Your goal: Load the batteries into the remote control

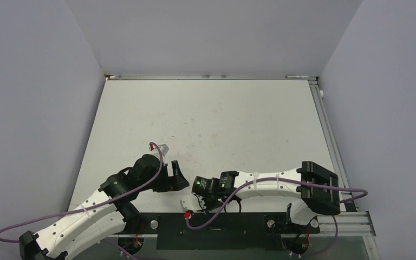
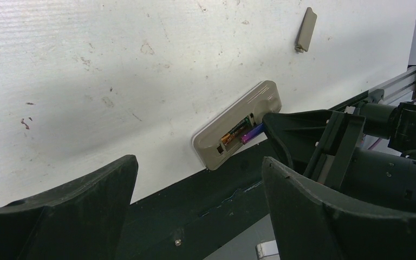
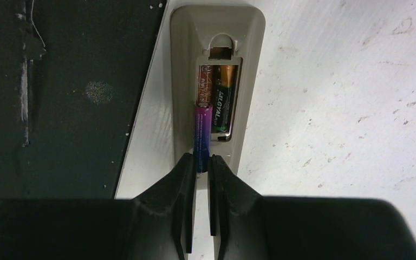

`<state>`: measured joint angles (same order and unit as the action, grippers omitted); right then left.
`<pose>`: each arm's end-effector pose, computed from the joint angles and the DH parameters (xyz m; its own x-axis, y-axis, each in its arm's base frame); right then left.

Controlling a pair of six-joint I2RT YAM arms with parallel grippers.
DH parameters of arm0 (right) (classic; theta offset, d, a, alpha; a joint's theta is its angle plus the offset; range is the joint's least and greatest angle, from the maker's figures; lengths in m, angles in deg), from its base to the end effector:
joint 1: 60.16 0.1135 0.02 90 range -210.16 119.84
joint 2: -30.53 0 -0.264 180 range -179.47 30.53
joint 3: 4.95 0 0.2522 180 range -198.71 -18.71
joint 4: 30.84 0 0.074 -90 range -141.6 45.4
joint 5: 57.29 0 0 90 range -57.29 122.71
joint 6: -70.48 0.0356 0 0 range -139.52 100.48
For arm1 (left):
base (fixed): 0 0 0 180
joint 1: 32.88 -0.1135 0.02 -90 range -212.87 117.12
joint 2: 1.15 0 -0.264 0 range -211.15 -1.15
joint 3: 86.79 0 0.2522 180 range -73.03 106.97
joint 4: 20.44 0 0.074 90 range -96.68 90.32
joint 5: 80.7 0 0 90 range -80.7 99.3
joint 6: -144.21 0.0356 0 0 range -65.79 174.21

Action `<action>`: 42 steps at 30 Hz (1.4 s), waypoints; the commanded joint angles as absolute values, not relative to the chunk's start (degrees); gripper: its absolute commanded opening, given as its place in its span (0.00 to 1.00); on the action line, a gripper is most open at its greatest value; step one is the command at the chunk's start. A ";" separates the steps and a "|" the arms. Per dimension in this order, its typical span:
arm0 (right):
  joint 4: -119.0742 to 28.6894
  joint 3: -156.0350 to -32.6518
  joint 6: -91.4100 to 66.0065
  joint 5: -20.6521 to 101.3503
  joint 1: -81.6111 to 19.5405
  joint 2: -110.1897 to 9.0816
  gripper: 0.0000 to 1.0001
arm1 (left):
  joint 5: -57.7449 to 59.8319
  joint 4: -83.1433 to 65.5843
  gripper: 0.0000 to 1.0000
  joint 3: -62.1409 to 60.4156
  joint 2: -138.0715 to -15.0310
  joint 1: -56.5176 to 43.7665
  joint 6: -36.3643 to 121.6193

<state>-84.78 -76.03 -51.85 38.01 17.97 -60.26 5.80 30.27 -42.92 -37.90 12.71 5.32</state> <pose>0.0568 0.2863 0.1874 0.3572 -0.8894 -0.2853 -0.9335 -0.3506 -0.0757 0.0951 -0.1001 0.2272 -0.8778 -0.1786 -0.4445 0.1256 0.8096 -0.5734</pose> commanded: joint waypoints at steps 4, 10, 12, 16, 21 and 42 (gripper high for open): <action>-84.31 -78.66 -53.00 36.61 19.11 -61.24 0.13 | 5.89 27.89 0.83 -42.97 -37.61 12.56 4.02; -83.93 -79.43 -52.22 35.35 19.16 -62.49 0.15 | 5.88 27.85 0.83 -43.06 -37.44 12.52 3.98; -83.84 -79.54 -52.13 35.23 19.18 -62.86 0.15 | 5.80 27.85 0.84 -43.06 -37.44 12.56 4.00; -83.52 -79.93 -51.97 34.70 19.29 -63.16 0.16 | 5.70 27.72 0.84 -43.15 -37.37 12.56 4.11; -83.71 -80.51 -51.94 35.46 19.63 -63.54 0.19 | 5.62 27.62 0.84 -43.15 -37.44 12.56 4.20; -81.65 -77.97 -48.57 33.40 20.33 -54.75 0.30 | 5.04 26.95 0.86 -43.15 -37.87 12.55 4.37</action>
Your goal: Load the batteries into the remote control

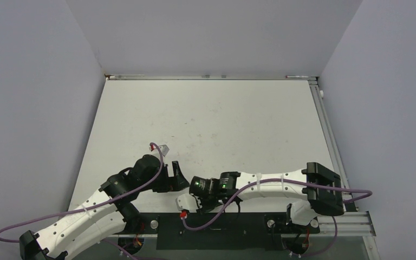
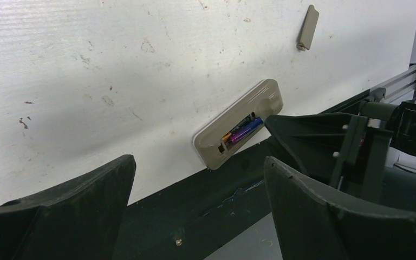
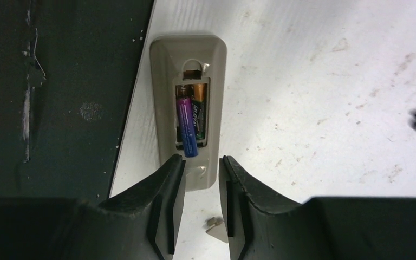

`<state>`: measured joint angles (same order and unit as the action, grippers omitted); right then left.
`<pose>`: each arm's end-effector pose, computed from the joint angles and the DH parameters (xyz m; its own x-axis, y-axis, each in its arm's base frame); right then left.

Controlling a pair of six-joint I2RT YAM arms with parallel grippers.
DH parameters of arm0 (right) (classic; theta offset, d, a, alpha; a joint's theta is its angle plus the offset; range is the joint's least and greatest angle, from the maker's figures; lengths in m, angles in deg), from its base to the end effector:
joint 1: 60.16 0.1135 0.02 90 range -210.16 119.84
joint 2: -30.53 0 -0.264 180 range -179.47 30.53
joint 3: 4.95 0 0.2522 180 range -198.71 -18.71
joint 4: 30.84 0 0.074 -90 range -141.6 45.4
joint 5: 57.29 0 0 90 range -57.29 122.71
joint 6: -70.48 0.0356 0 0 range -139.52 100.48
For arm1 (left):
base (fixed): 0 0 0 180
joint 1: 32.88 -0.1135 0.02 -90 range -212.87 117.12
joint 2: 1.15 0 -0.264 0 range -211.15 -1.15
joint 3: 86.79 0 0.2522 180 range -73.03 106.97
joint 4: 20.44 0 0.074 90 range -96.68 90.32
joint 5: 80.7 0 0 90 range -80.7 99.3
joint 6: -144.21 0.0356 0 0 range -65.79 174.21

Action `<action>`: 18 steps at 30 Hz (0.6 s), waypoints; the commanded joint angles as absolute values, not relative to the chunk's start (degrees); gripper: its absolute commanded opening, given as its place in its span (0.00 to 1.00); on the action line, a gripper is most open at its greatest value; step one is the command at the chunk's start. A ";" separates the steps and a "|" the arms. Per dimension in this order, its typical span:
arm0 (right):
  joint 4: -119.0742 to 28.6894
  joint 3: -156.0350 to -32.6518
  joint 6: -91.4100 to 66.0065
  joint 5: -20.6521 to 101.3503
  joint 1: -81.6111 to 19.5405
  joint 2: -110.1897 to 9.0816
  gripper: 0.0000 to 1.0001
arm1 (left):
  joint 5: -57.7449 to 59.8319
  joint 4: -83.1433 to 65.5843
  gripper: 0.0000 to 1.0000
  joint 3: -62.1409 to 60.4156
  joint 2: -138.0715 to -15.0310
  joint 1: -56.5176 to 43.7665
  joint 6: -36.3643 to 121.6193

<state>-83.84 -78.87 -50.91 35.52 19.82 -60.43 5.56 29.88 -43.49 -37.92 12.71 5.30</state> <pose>0.0510 0.2986 0.2006 0.3742 -0.8721 -0.3154 -0.9273 -0.3478 -0.1385 0.0950 -0.1003 0.2244 -0.8804 -0.1760 -0.4404 0.1252 0.8094 -0.5737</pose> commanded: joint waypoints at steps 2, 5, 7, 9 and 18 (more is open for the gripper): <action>-80.45 -76.78 -47.46 33.24 20.26 -52.09 0.30 | 4.77 26.66 0.87 -43.23 -38.05 12.54 4.37; -77.72 -74.37 -44.66 33.55 19.67 -47.98 0.32 | 4.12 26.15 0.87 -43.47 -38.50 12.52 4.37; -76.15 -73.26 -42.22 33.52 19.05 -45.74 0.32 | 3.59 25.81 0.87 -43.73 -38.75 12.56 4.37; -74.85 -72.23 -39.64 33.04 18.24 -43.92 0.32 | 3.04 25.46 0.87 -44.08 -38.84 12.56 4.37; -67.74 -68.12 -22.25 33.12 8.54 -37.87 0.35 | -1.85 21.25 0.83 -46.65 -41.72 12.59 3.66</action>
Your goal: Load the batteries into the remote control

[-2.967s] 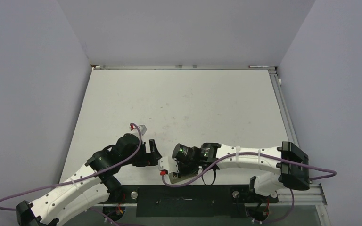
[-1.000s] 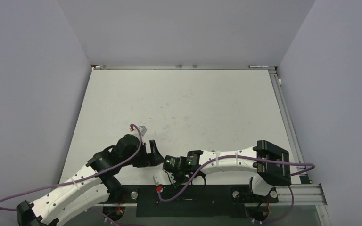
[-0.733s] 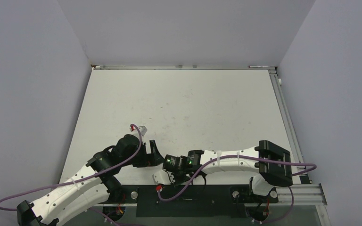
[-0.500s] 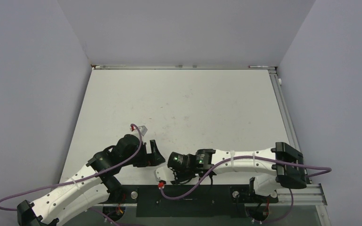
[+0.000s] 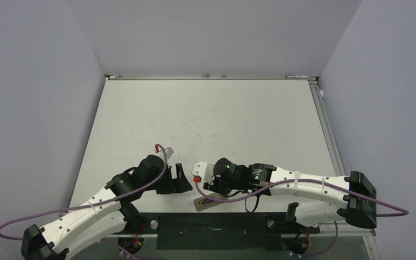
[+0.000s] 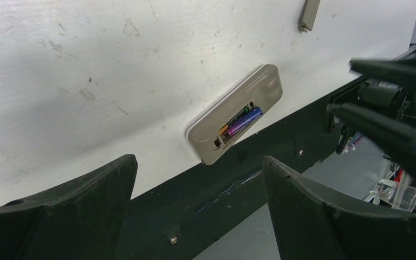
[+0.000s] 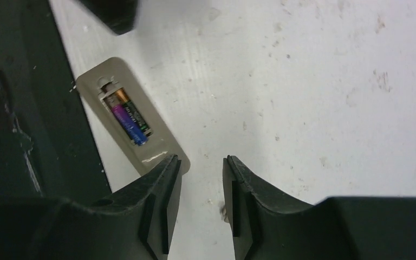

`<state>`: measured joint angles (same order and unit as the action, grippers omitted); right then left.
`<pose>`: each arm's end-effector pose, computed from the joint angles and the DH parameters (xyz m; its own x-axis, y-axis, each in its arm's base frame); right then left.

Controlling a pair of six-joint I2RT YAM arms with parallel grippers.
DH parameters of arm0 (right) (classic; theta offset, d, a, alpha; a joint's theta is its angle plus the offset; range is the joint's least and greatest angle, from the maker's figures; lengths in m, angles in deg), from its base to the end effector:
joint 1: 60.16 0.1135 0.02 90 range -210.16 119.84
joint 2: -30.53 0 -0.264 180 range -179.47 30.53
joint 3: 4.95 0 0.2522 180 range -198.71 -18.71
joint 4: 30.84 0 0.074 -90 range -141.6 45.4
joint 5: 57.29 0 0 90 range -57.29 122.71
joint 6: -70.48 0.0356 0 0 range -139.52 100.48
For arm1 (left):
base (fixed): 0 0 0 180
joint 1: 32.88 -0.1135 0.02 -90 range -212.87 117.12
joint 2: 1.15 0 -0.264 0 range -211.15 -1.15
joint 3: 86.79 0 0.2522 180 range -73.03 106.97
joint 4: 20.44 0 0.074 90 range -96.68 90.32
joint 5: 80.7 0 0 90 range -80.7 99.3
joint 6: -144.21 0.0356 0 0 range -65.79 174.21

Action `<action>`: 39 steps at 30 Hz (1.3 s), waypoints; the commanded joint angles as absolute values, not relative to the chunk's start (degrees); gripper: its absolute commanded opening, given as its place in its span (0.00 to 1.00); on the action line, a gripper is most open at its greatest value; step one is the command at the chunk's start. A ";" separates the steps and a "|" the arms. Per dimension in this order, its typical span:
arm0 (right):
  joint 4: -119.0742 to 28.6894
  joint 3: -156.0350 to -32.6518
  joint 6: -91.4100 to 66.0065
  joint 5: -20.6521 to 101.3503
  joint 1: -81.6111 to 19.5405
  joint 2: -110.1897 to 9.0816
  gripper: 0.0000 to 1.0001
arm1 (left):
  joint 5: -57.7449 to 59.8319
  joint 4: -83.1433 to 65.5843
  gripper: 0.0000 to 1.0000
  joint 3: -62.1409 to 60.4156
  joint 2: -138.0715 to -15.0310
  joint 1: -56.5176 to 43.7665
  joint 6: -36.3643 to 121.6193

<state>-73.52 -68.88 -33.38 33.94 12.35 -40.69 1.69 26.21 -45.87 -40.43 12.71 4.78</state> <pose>0.0761 0.2441 0.2475 0.0060 -0.7779 -0.6284 -0.9849 0.1040 -0.1381 0.0981 -0.1069 0.2106 -0.9095 -0.1475 -0.3887 0.1272 0.7914 -0.5979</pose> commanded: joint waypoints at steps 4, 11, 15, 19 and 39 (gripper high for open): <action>-67.41 -67.86 -13.80 31.11 6.11 -37.74 0.36 | -4.77 18.55 0.82 -48.33 -43.20 12.65 2.64; -62.81 -62.22 -0.63 31.70 2.99 -35.34 0.36 | -10.85 11.35 0.82 -52.72 -45.53 12.79 -0.53; -59.41 -58.95 5.27 34.92 0.52 -32.64 0.36 | -13.99 6.78 0.81 -54.77 -49.12 13.15 -1.84; -59.68 -58.05 7.82 38.27 -0.61 -32.38 0.28 | -16.03 2.44 0.81 -56.49 -51.86 14.23 -3.60; -51.63 -51.56 21.51 45.97 -0.75 -34.97 0.26 | -18.81 -9.12 0.74 -56.74 -62.88 16.44 -6.17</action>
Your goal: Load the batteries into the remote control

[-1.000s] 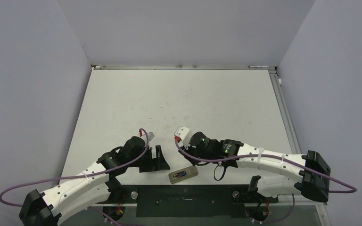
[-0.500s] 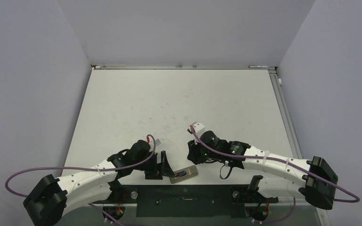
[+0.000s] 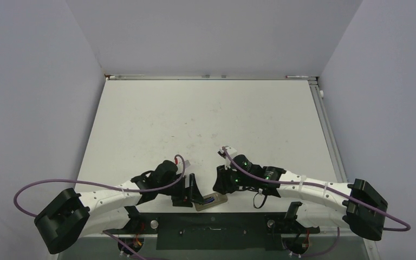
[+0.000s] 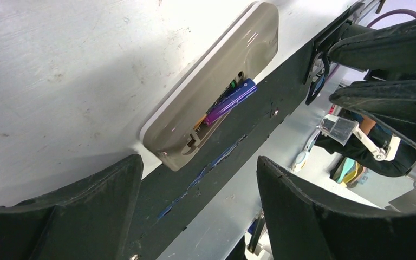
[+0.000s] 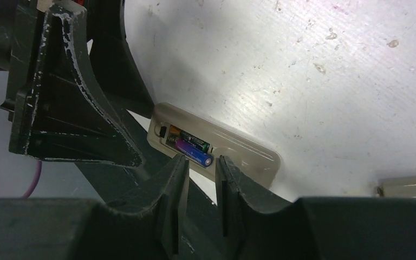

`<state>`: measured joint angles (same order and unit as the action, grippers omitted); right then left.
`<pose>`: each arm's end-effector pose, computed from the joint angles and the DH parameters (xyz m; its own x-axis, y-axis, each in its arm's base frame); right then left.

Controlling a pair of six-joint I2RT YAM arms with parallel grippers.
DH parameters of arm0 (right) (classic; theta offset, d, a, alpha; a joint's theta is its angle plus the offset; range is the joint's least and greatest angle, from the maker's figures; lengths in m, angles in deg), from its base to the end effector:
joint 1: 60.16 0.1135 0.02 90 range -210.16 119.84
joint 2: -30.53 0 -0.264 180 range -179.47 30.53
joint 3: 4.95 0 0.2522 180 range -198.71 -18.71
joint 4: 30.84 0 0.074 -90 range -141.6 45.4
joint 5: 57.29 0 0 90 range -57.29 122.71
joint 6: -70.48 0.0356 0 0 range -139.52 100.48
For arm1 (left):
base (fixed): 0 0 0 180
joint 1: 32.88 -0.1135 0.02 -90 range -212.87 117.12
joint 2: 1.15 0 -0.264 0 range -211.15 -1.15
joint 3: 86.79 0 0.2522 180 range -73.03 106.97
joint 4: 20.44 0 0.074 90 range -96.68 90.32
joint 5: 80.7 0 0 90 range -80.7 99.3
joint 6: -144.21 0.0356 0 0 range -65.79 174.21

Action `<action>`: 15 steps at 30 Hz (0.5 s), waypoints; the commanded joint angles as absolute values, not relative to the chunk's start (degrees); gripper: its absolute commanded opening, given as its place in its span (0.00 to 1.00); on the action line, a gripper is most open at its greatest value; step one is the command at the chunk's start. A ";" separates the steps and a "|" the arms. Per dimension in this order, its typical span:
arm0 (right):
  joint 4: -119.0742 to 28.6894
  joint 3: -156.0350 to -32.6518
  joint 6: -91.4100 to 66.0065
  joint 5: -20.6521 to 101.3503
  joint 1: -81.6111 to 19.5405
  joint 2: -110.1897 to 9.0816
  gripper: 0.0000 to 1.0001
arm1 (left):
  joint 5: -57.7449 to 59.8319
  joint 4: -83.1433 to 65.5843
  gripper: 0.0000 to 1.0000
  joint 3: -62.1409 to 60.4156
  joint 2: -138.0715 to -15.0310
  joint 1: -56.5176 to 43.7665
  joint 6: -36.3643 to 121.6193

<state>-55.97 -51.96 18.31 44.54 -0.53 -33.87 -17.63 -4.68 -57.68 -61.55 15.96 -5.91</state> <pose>0.1084 0.1994 0.2026 -0.8347 -0.2370 -0.4972 -0.5177 0.6455 0.5615 0.1045 -0.1440 0.1347 -0.9981 -0.0328 -0.0520 0.0179 0.6544 -0.7559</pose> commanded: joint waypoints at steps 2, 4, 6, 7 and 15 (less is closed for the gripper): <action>-50.54 -50.99 22.39 46.88 -0.68 -35.62 0.26 | -18.98 -9.69 0.71 -56.77 -63.63 16.54 -6.24; -49.74 -50.54 23.10 48.21 -0.71 -36.56 0.25 | -19.27 -10.33 0.68 -56.77 -64.18 16.68 -6.33; -49.79 -50.65 23.20 49.24 -0.66 -37.66 0.24 | -19.35 -10.54 0.65 -56.70 -64.67 16.84 -6.35; -49.85 -50.76 23.08 49.83 -0.61 -38.24 0.23 | -19.35 -10.71 0.64 -56.73 -64.84 16.86 -6.35; -50.13 -51.34 23.18 51.68 0.32 -40.67 0.20 | -19.67 -11.33 0.51 -56.60 -66.20 16.89 -6.00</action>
